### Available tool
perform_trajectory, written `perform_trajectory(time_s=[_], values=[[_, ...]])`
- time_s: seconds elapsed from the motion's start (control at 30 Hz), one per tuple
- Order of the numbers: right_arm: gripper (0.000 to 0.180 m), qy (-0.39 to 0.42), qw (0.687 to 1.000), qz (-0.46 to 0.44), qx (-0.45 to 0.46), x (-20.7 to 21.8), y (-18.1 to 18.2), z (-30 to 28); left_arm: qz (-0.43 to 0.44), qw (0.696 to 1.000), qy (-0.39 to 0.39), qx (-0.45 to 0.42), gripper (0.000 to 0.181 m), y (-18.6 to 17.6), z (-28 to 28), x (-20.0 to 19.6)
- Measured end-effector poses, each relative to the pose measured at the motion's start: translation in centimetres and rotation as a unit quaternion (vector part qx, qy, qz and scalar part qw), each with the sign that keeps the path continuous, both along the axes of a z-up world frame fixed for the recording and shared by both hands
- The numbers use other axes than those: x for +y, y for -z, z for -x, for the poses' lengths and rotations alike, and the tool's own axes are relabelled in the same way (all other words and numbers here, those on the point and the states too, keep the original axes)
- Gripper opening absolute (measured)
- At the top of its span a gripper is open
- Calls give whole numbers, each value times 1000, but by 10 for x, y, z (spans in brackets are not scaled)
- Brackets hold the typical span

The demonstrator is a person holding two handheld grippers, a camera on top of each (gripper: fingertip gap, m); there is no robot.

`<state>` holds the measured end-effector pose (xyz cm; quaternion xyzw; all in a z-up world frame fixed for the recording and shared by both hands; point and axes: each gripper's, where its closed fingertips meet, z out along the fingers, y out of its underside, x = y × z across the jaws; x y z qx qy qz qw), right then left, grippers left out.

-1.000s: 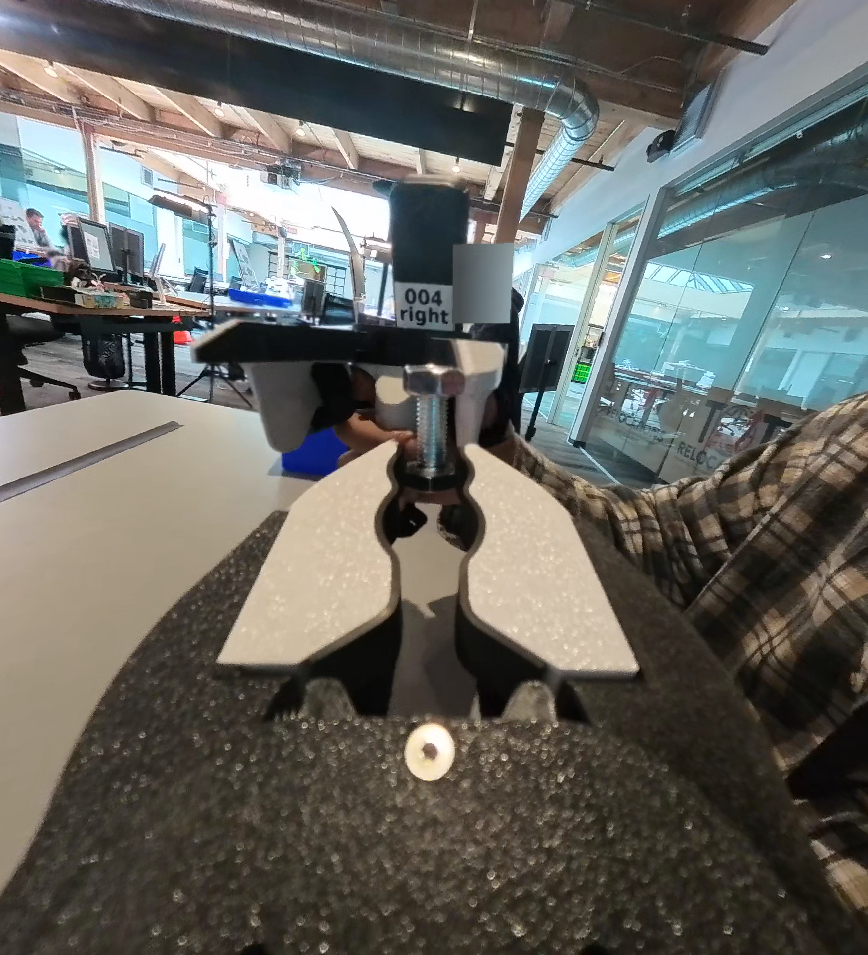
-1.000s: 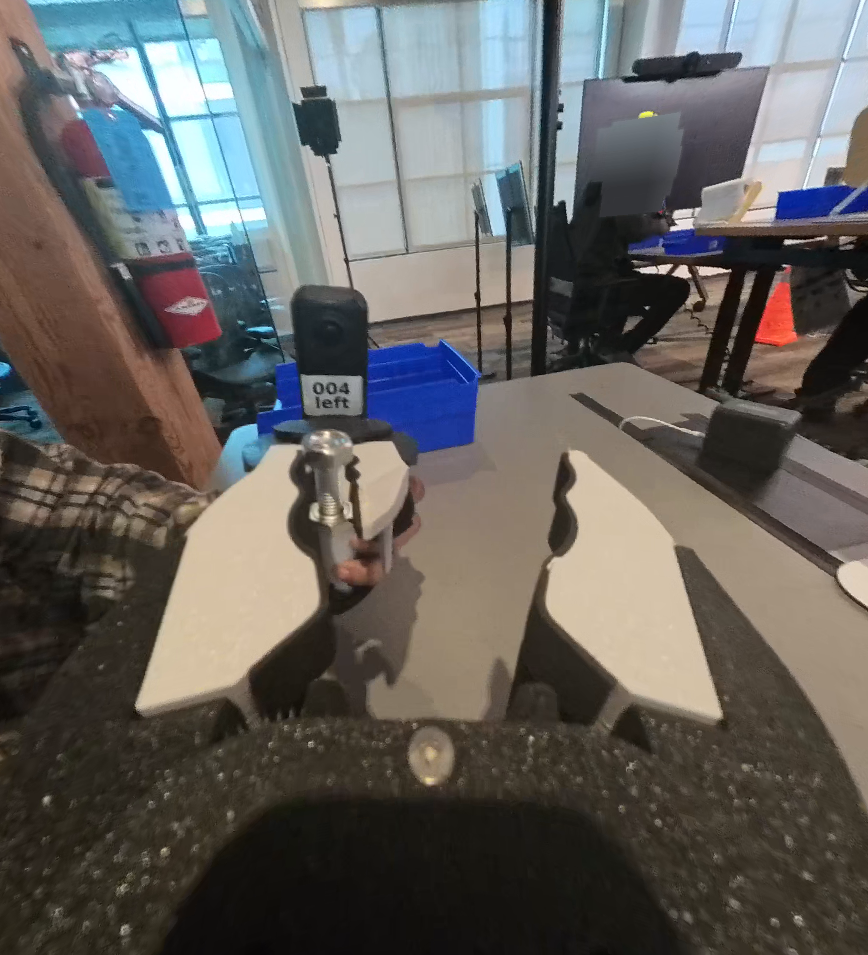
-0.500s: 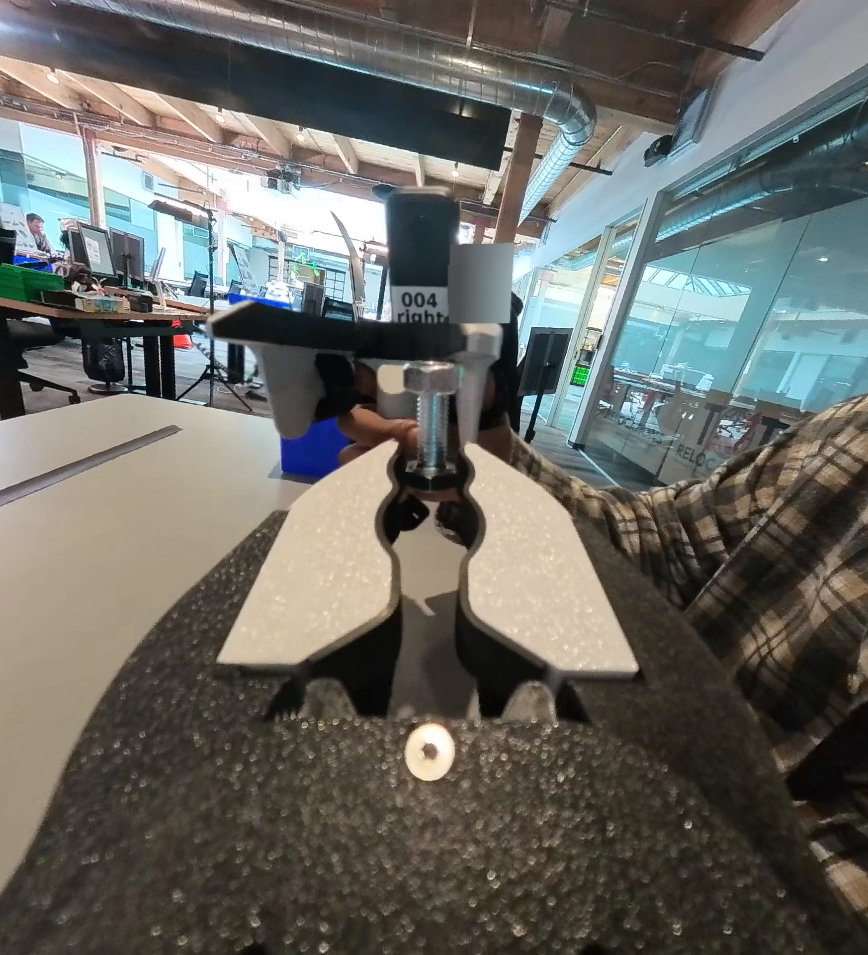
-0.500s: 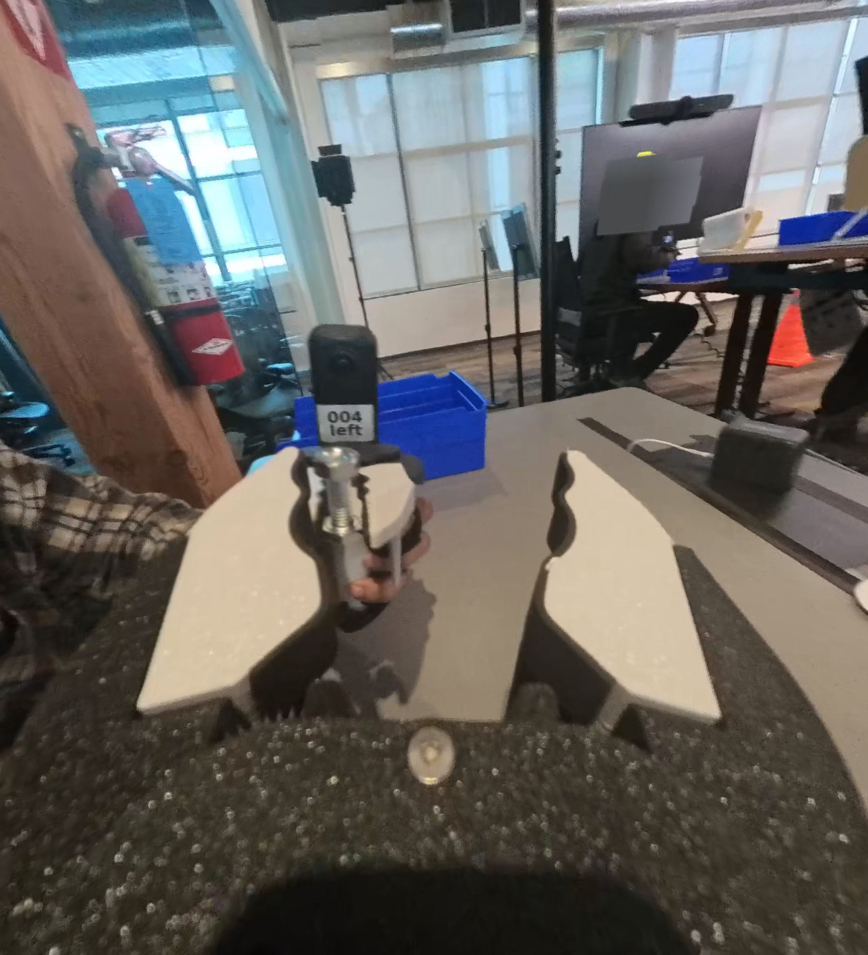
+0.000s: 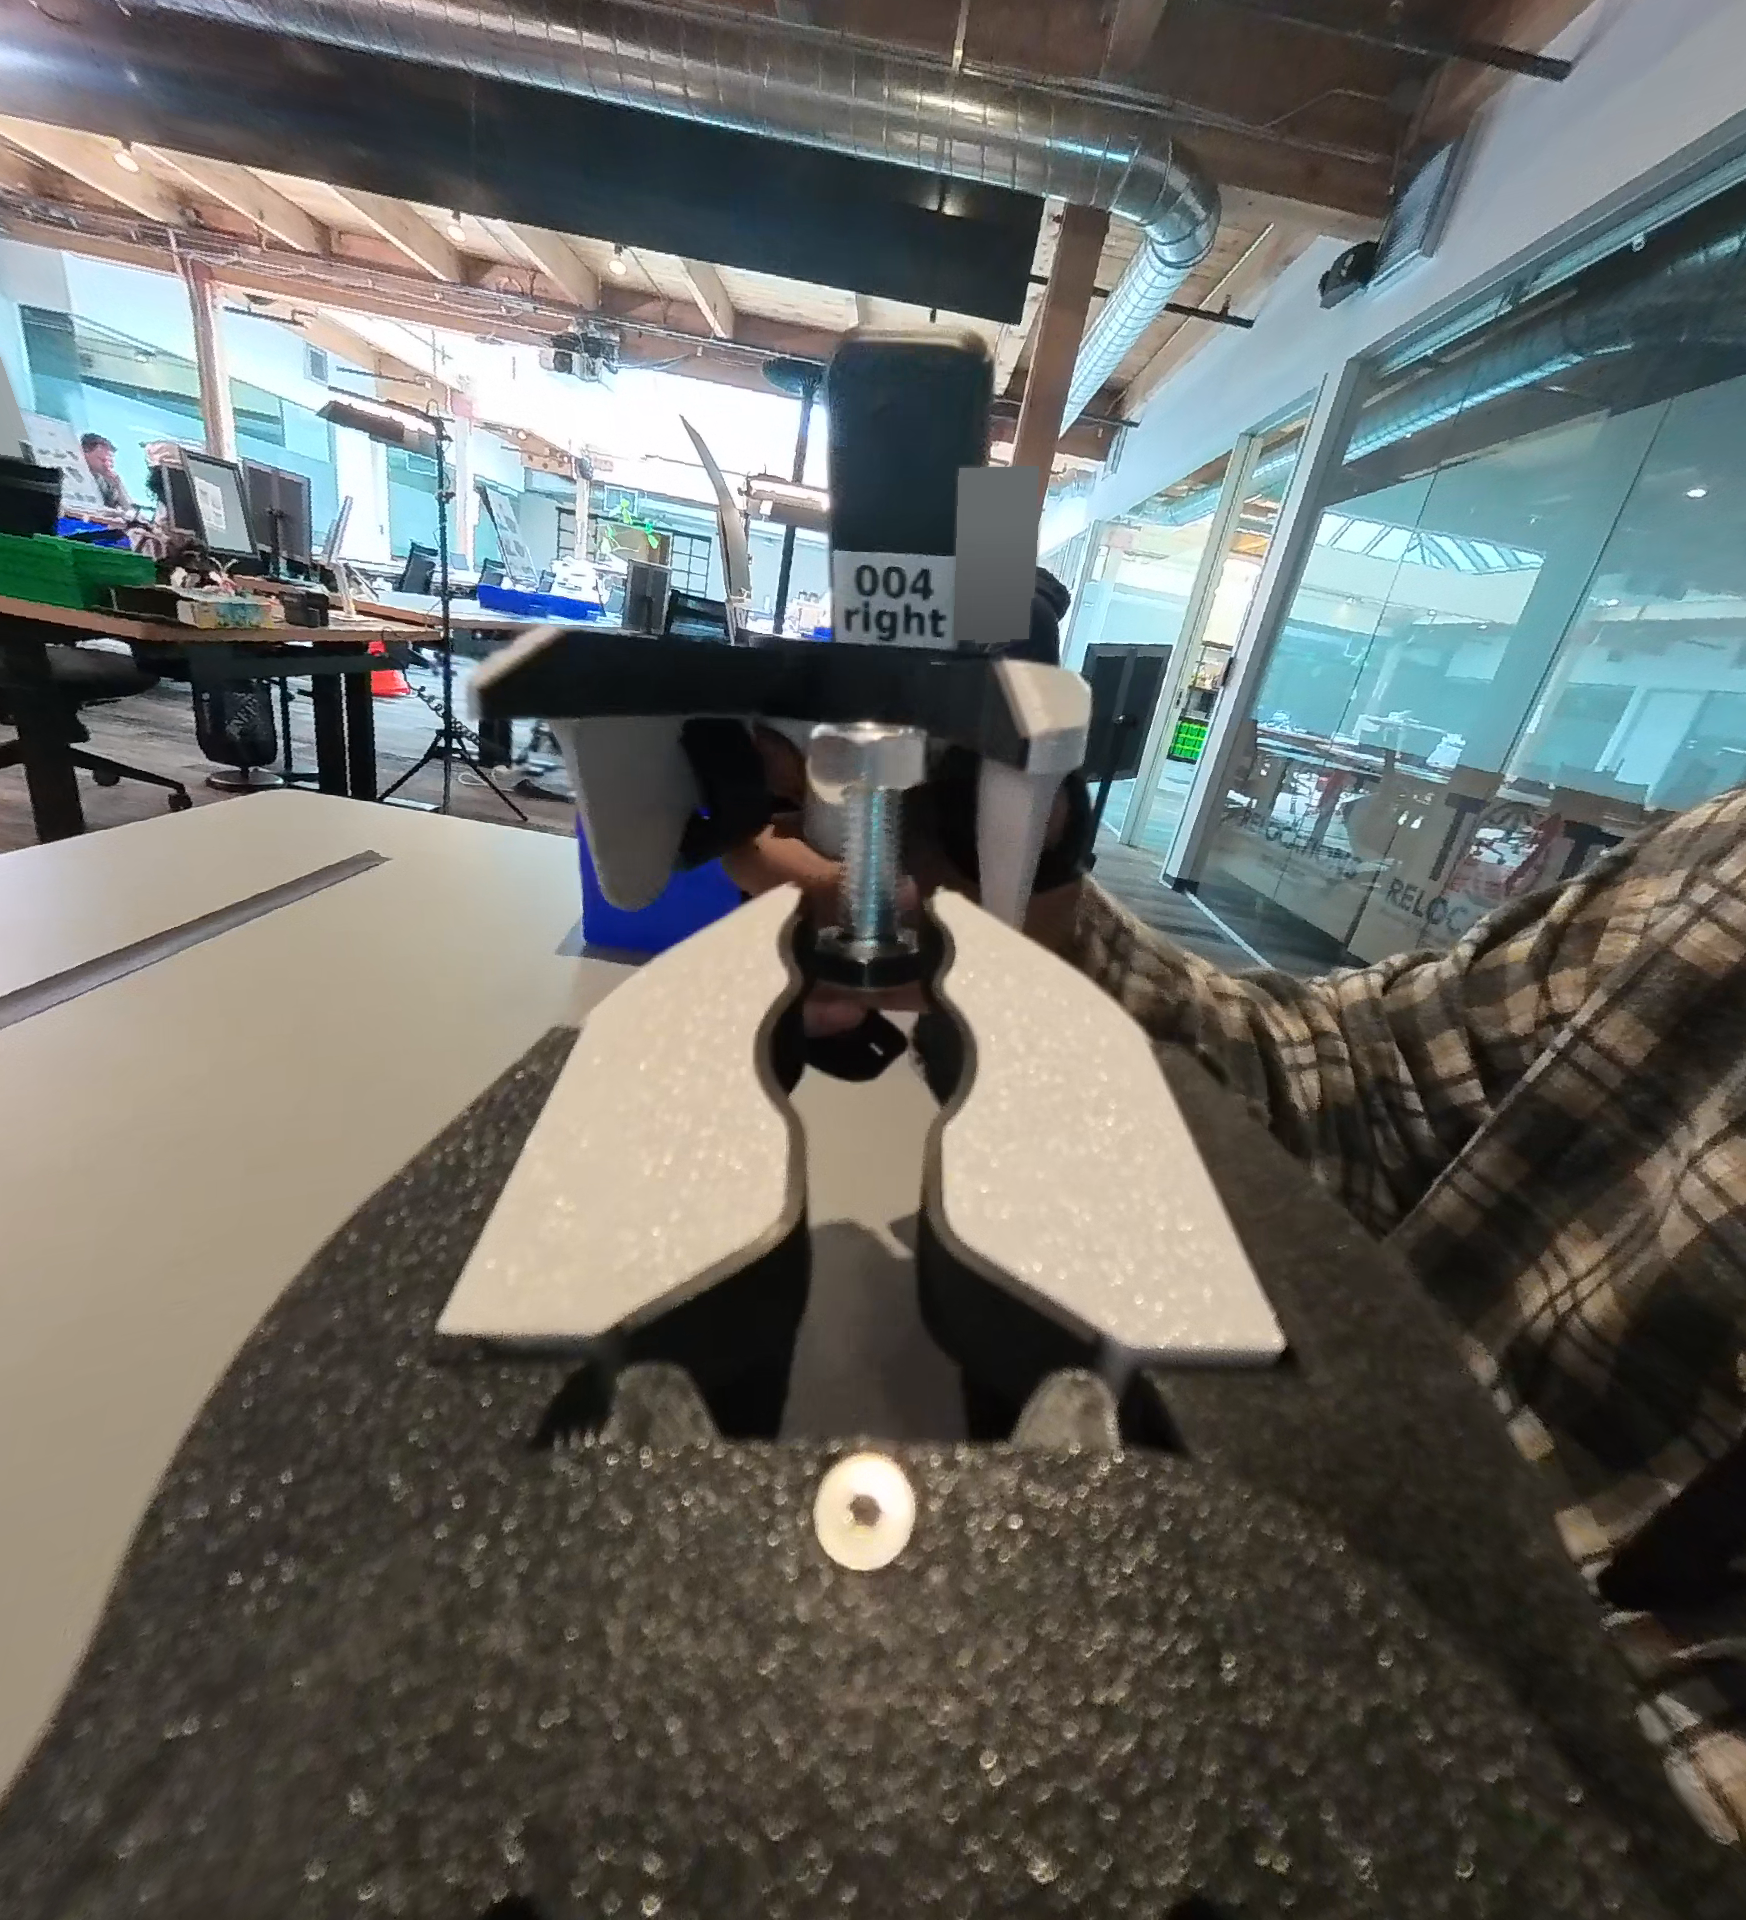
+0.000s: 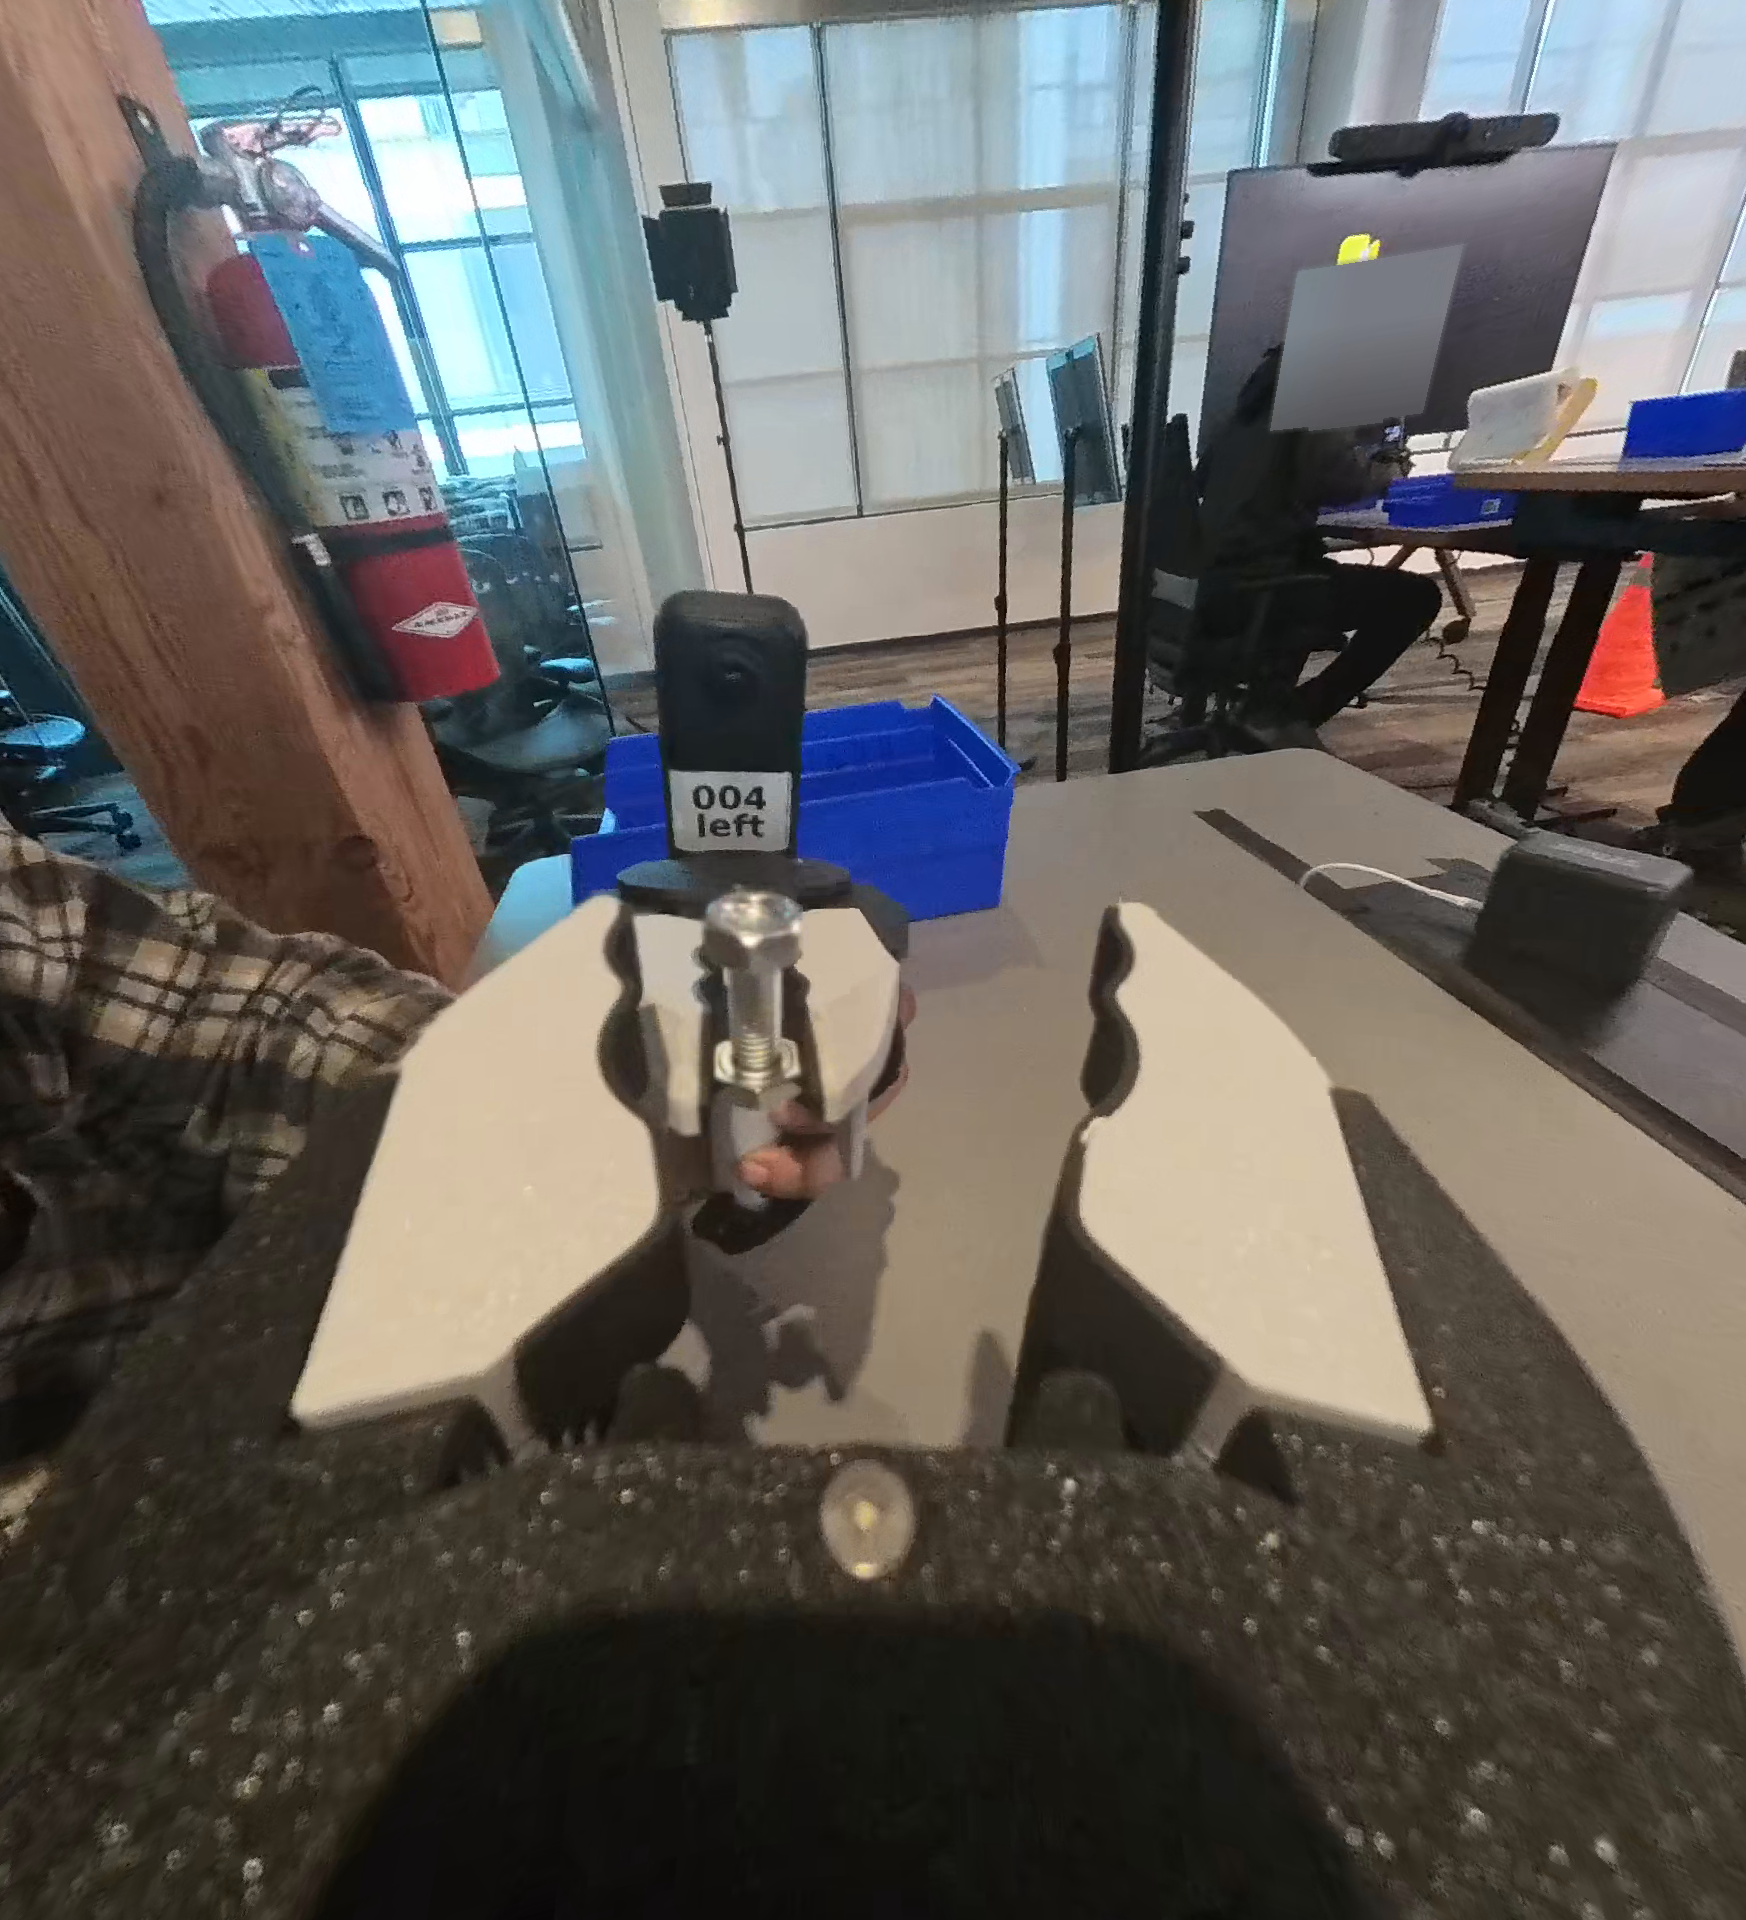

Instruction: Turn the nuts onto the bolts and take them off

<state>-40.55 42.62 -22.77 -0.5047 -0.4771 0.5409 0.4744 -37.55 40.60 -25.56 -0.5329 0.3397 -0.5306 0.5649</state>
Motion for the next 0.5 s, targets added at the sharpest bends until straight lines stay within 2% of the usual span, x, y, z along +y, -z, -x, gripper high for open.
perform_trajectory(time_s=[0.4,0.5], values=[[17,-62,998,-9,-17,-24,3,2,-4,1000,0,8,18,2,-2,-1],[17,-67,998,-15,-15,-26,3,1,-5,1000,4,8,18,2,-3,-2]])
